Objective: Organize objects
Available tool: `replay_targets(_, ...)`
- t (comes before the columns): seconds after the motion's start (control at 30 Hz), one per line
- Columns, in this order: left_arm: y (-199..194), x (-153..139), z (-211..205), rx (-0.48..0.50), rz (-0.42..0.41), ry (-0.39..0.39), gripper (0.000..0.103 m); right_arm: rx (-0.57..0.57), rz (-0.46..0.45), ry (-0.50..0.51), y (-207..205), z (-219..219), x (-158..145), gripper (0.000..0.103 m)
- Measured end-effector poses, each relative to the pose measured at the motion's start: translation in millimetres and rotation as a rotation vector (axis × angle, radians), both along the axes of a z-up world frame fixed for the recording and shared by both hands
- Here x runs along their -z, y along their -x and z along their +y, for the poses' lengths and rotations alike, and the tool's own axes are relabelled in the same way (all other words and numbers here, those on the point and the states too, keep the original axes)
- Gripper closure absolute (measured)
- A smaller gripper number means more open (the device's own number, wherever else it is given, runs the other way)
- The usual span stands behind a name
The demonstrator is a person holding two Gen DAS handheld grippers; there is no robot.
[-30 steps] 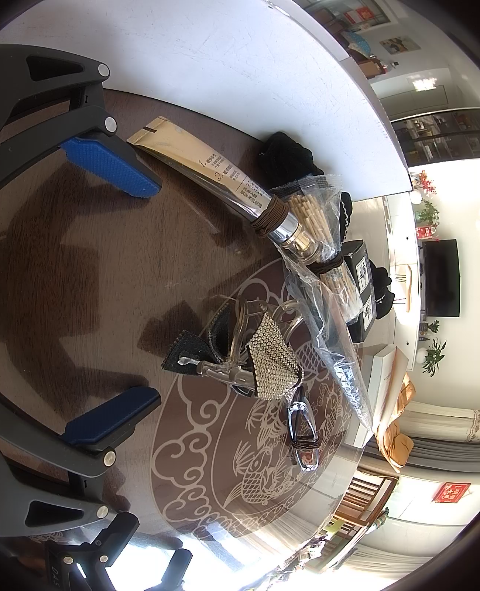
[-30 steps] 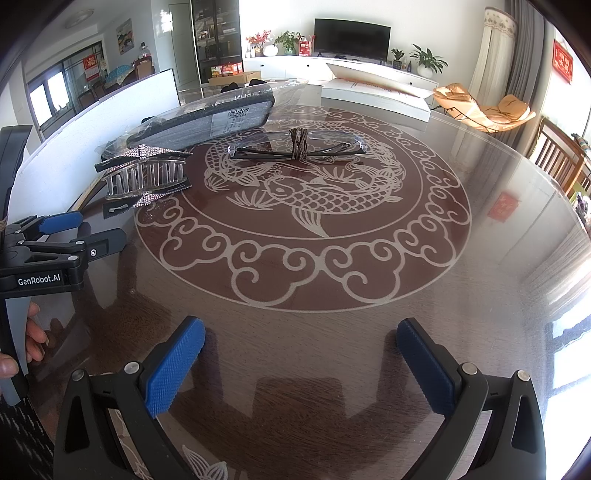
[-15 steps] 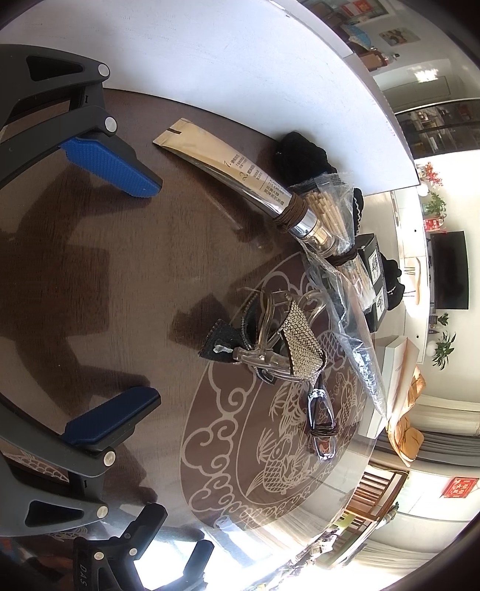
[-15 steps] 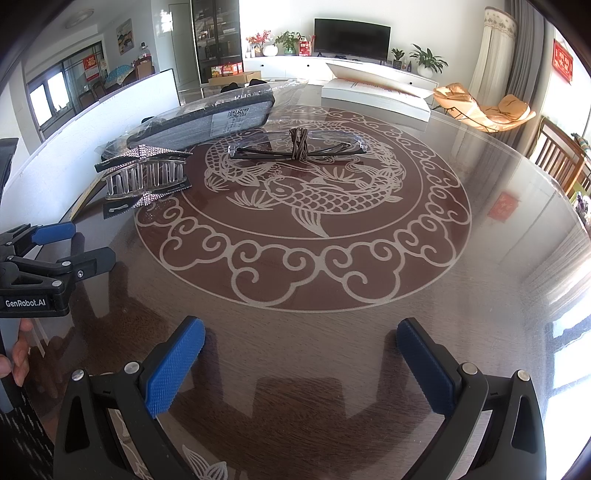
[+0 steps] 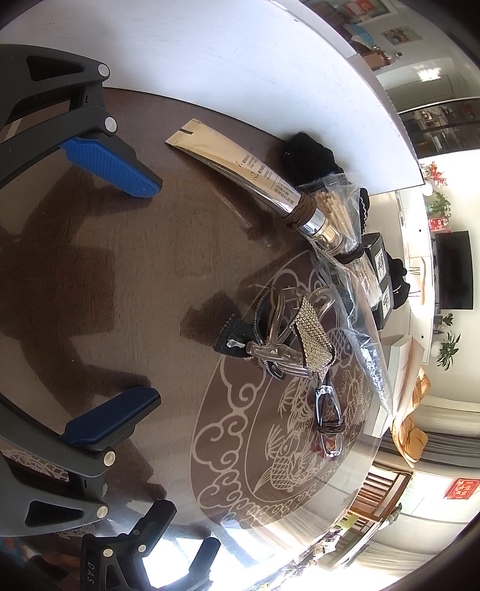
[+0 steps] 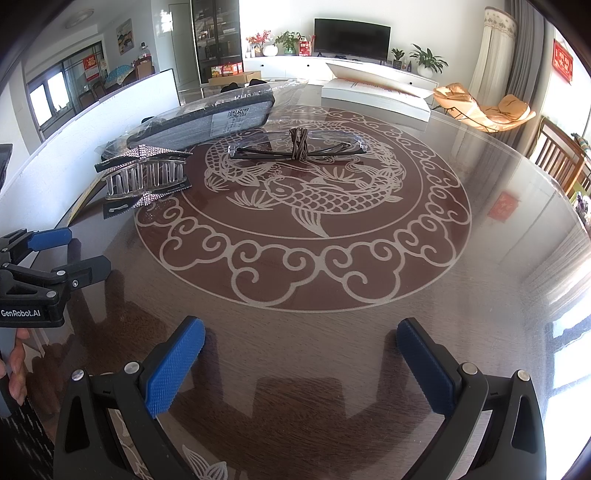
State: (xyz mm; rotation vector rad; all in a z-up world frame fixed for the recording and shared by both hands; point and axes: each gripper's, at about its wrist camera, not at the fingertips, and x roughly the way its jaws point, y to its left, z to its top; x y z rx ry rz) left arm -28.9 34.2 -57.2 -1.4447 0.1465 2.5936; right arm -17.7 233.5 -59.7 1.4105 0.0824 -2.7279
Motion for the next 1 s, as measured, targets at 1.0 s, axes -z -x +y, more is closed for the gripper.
replay_targets(1.0, -9, -13, -29, -0.063, -0.011, -0.176, 0.0, 0.001, 0.0, 0.0, 0, 0, 0, 0.0)
